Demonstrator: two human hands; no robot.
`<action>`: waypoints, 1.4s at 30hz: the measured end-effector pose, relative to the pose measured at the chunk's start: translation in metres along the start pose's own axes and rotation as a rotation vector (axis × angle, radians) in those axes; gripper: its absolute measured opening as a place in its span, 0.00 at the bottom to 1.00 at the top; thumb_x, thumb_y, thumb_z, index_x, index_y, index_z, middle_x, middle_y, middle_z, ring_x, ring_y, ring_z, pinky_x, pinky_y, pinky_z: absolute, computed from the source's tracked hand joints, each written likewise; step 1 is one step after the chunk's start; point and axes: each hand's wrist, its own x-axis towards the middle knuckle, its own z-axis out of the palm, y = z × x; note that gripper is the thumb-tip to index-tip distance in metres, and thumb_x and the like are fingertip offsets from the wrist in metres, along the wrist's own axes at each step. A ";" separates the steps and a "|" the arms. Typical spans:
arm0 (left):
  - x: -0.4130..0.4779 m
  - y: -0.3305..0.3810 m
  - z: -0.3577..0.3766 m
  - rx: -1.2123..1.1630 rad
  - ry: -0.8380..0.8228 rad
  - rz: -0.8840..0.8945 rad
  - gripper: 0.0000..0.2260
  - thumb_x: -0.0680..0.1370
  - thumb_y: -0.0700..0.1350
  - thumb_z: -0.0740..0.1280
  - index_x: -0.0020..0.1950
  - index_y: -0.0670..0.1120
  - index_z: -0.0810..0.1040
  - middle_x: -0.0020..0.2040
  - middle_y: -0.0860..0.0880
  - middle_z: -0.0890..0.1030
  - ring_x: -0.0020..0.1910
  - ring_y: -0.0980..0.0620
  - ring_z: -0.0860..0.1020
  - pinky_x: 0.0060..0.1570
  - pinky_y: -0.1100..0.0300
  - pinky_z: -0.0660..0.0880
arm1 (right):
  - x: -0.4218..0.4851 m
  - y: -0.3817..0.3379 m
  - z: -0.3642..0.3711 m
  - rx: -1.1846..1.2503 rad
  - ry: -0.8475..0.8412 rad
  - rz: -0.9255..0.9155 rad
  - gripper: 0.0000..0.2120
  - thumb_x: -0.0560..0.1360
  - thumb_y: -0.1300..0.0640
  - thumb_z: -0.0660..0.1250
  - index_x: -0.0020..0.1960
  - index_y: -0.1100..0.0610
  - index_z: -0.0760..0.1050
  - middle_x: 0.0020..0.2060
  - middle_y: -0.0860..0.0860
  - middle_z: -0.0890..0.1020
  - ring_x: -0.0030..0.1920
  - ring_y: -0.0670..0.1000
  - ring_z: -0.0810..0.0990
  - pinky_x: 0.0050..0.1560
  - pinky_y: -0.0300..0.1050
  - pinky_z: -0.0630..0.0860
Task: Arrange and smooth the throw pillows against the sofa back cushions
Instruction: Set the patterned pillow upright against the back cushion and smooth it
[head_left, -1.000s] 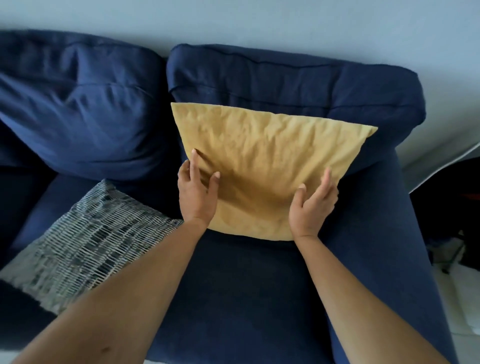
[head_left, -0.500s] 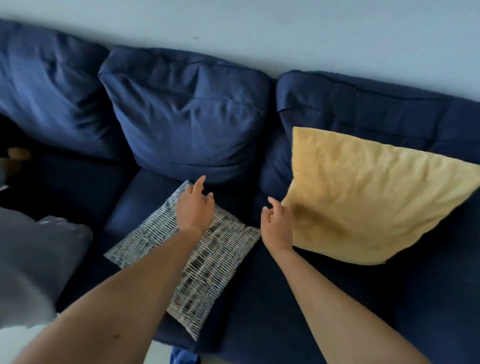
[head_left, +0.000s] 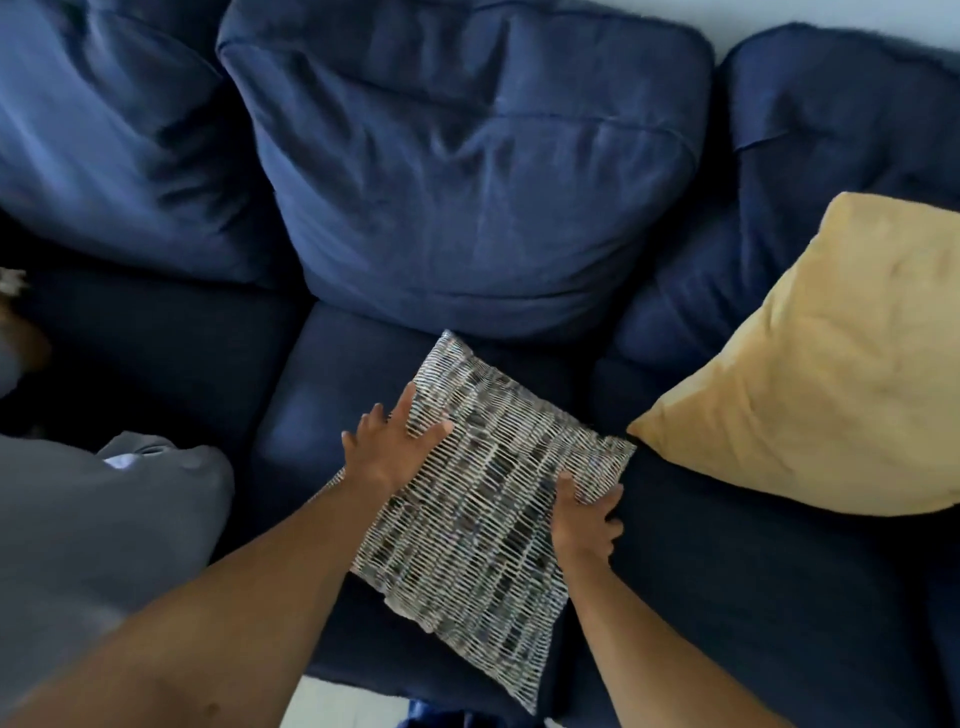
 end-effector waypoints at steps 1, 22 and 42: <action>0.007 -0.003 0.005 -0.030 -0.023 0.002 0.42 0.70 0.79 0.52 0.79 0.66 0.40 0.81 0.41 0.55 0.79 0.40 0.55 0.76 0.37 0.48 | 0.005 0.003 0.005 0.040 -0.007 0.030 0.42 0.75 0.28 0.51 0.79 0.44 0.35 0.78 0.62 0.50 0.72 0.69 0.63 0.68 0.68 0.64; 0.033 0.004 -0.094 -0.662 0.728 0.281 0.32 0.77 0.63 0.63 0.80 0.60 0.58 0.61 0.58 0.71 0.54 0.65 0.71 0.54 0.60 0.70 | -0.031 -0.161 -0.014 0.315 0.268 -1.072 0.35 0.79 0.50 0.65 0.80 0.54 0.51 0.75 0.51 0.61 0.69 0.28 0.56 0.58 0.17 0.56; 0.115 0.034 -0.178 -1.026 0.363 0.203 0.36 0.80 0.60 0.65 0.80 0.64 0.46 0.81 0.55 0.56 0.78 0.51 0.59 0.74 0.52 0.60 | -0.004 -0.250 -0.021 0.517 0.314 -0.782 0.35 0.81 0.46 0.60 0.81 0.52 0.46 0.77 0.56 0.63 0.72 0.57 0.68 0.66 0.43 0.66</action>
